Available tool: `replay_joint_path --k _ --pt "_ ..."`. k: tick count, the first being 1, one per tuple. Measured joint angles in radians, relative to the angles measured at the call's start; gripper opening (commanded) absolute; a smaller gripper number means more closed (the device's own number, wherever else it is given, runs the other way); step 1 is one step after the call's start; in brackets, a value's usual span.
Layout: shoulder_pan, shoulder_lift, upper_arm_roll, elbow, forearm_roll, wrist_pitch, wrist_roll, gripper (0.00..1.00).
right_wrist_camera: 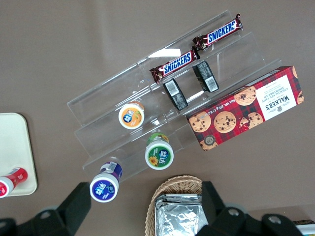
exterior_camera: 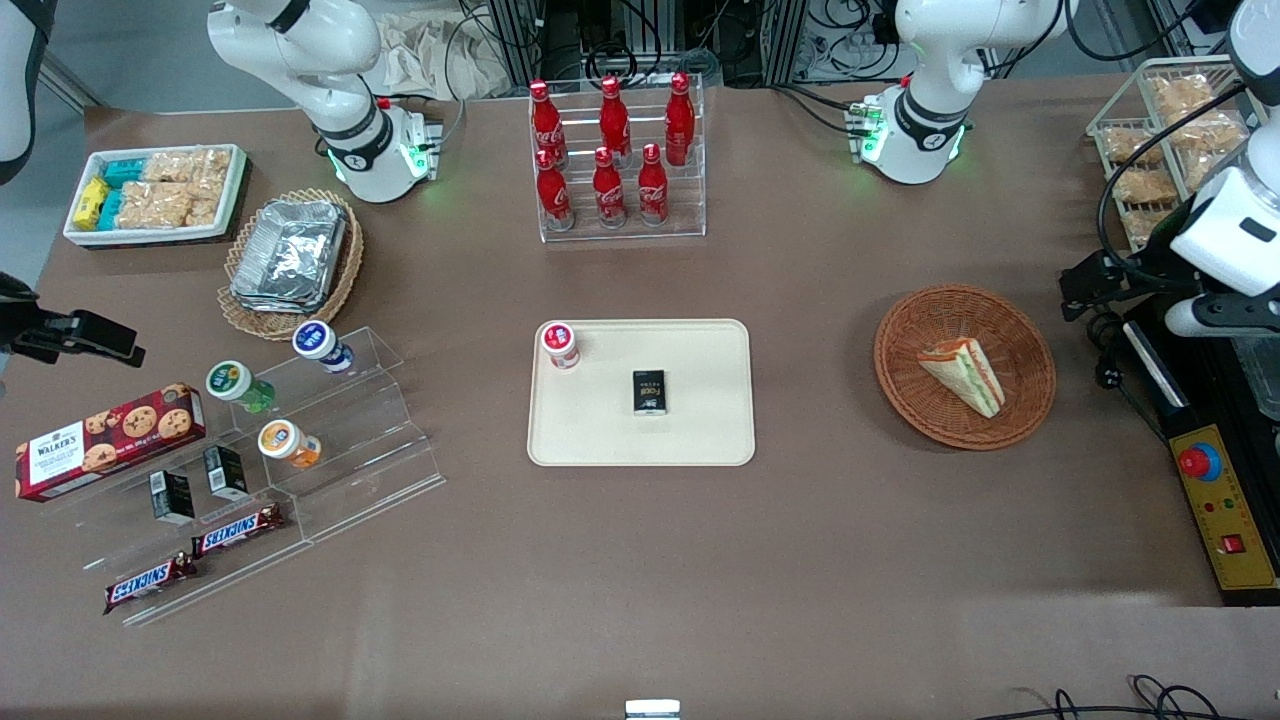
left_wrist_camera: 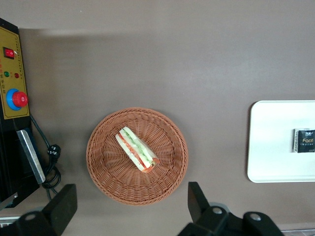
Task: Place sandwich from basket to tray
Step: 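Move the left gripper down over the wrapped sandwich in the wicker basket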
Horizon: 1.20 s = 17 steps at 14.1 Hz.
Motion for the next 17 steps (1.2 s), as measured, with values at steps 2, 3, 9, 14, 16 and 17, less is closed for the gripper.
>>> replay_joint_path --k 2,3,9,14,16,17 --pt "-0.001 0.005 -0.002 0.002 0.001 -0.012 0.0 1.0" --pt "-0.001 0.009 -0.002 0.003 0.001 -0.014 0.0 1.0" --pt "-0.001 0.019 -0.008 -0.099 0.0 0.068 -0.284 1.0" --pt "-0.001 -0.051 -0.025 -0.493 0.0 0.434 -0.707 1.0" --pt "0.002 -0.056 -0.022 -0.59 0.0 0.52 -0.801 1.0" --pt "0.002 -0.052 -0.019 -0.617 0.0 0.544 -0.834 1.0"
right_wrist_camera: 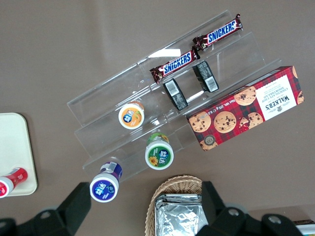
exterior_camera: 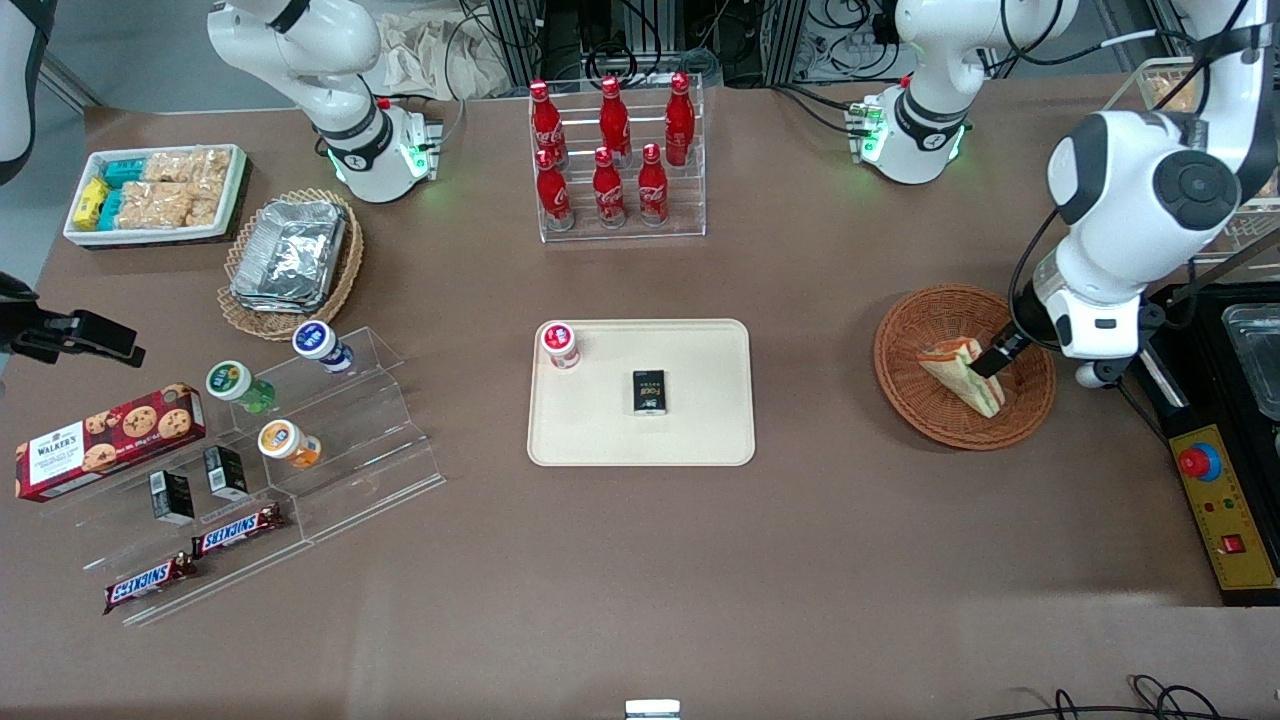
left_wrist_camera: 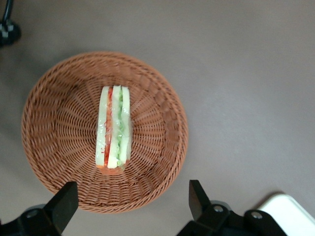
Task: Place sandwich from basket to tray
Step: 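Move the left gripper down over the wrapped sandwich in the wicker basket, then close the left gripper on the sandwich's upright edge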
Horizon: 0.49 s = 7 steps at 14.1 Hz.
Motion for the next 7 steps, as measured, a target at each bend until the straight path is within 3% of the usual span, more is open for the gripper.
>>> replay_joint_path --k 7 --pt "0.05 0.093 0.011 -0.156 -0.001 0.251 -0.036 1.0"
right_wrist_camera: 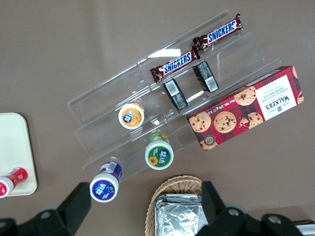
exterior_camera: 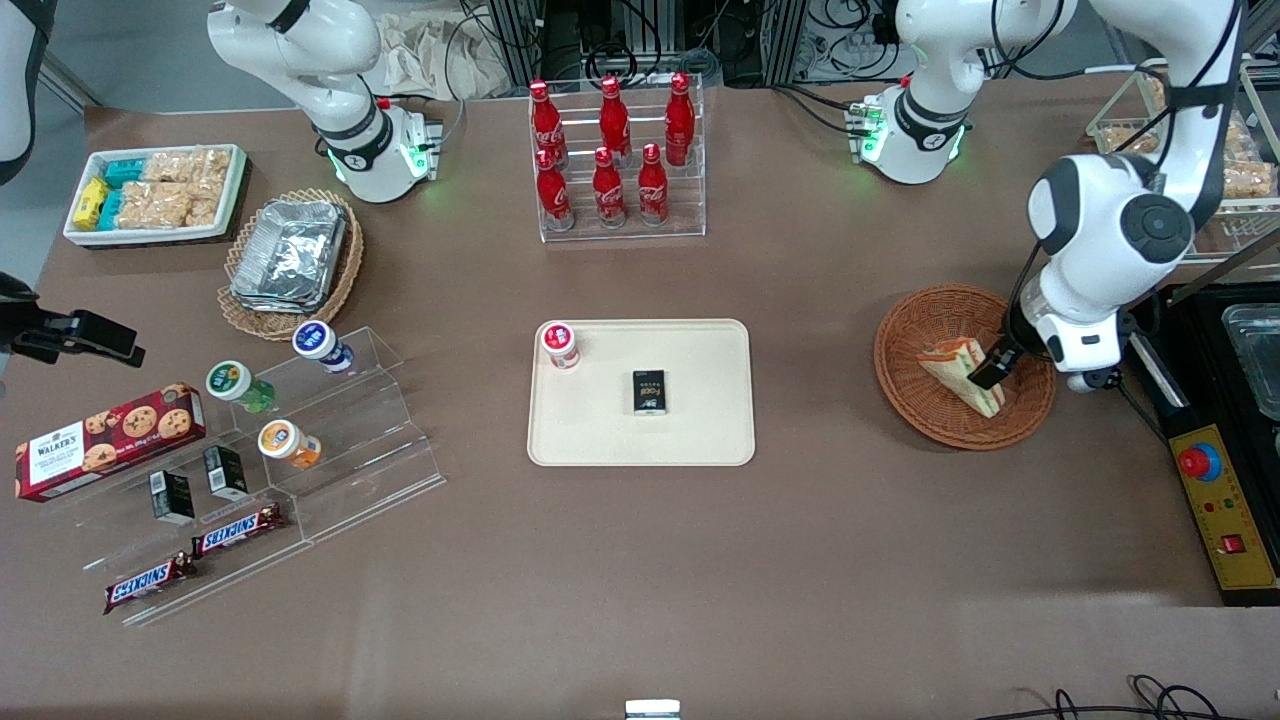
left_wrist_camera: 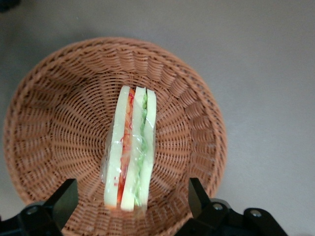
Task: Place sandwich from basket to tray
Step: 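Close the left gripper on the sandwich's upright edge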
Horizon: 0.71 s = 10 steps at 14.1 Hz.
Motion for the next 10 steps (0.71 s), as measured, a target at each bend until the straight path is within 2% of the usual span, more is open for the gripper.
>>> replay_joint_path --k 6,7,8,9,10 --pt "0.0 0.084 -0.001 -0.034 -0.002 0.097 0.0 0.98" --pt "0.0 0.095 -0.001 -0.036 -0.002 0.104 0.0 0.73" --pt "0.0 0.105 -0.001 -0.037 -0.002 0.11 0.0 0.26" --pt "0.0 0.116 -0.001 -0.037 -0.002 0.115 0.0 0.0" --pt "0.0 0.124 -0.001 -0.037 -0.002 0.12 0.0 0.0"
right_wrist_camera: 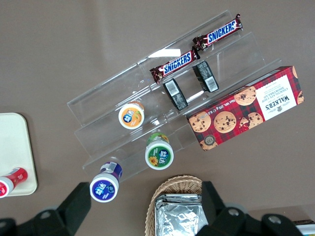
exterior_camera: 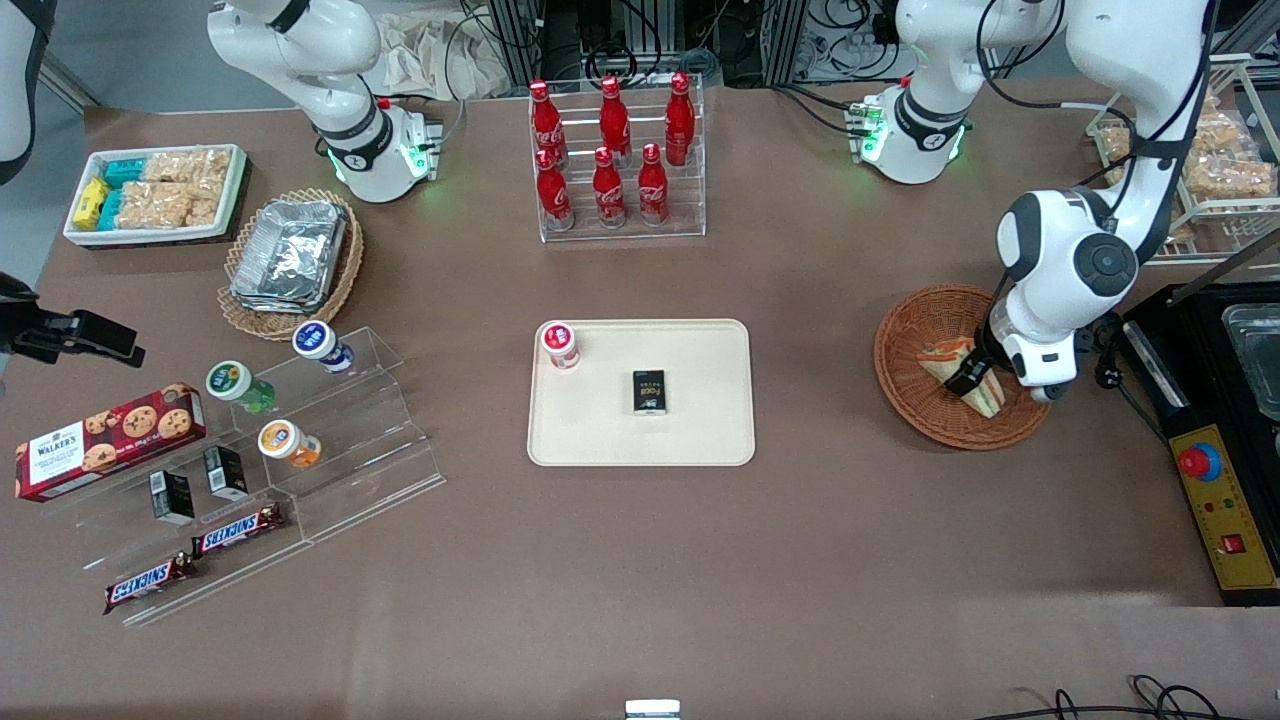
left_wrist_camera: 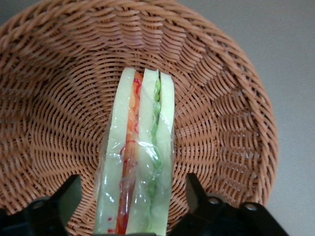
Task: Place sandwich from basket to tray
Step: 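Close the left gripper on the sandwich's upright edge, then lift the sandwich up out of the basket with the left gripper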
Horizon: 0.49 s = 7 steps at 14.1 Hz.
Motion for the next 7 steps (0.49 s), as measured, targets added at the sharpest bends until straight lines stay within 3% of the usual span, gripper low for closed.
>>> replay_joint_path --k 7 --pt "-0.007 -0.018 -0.011 0.024 0.014 -0.007 0.016 0.0"
